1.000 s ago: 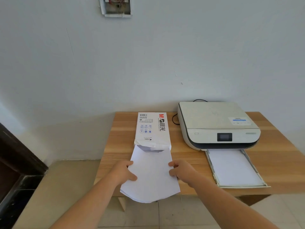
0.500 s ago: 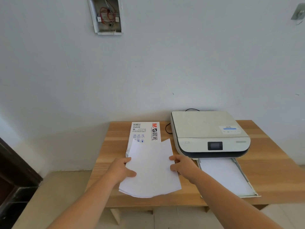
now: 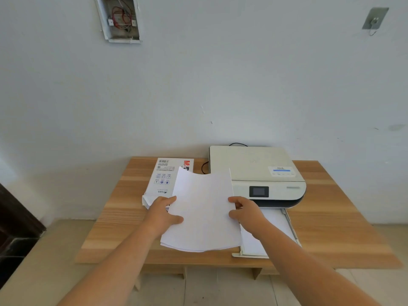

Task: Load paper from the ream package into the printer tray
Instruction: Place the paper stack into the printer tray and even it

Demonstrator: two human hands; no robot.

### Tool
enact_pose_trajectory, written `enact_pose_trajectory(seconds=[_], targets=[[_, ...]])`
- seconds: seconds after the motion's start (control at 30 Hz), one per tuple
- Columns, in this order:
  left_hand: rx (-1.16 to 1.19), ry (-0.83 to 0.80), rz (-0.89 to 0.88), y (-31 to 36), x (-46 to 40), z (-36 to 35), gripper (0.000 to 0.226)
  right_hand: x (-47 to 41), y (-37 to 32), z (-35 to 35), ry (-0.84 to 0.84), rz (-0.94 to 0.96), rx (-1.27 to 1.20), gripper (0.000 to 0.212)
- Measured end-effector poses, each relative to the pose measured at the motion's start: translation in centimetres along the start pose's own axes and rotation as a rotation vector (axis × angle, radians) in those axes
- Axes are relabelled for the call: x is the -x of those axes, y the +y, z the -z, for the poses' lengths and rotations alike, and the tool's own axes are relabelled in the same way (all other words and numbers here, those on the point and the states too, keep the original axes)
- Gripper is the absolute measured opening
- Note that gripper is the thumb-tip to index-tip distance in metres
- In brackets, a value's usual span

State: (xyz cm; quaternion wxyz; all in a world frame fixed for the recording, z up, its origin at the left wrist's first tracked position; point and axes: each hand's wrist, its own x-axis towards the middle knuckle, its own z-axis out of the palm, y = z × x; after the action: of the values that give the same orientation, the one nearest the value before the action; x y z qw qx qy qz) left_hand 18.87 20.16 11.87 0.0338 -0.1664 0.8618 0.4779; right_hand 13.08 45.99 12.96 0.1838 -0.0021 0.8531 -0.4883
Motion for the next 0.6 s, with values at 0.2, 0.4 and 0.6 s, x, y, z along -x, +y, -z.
enact_pose_trajectory(seconds=[0.2, 0.4, 0.6], targets=[[0.016, 0.023, -0.011, 2.6, 1.0, -4.3, 0.079, 0.7, 2.3, 4.1, 0.02, -0.008, -0.045, 0.046], [0.01, 0.016, -0.054, 5.0, 0.3, -7.4, 0.076, 0.7, 3.7, 7.4, 0.065, -0.03, -0.066, 0.048], [-0.009, -0.022, -0.114, 6.5, -2.1, -10.0, 0.078, -0.4, 4.4, 9.9, 0.133, -0.074, -0.088, 0.046]])
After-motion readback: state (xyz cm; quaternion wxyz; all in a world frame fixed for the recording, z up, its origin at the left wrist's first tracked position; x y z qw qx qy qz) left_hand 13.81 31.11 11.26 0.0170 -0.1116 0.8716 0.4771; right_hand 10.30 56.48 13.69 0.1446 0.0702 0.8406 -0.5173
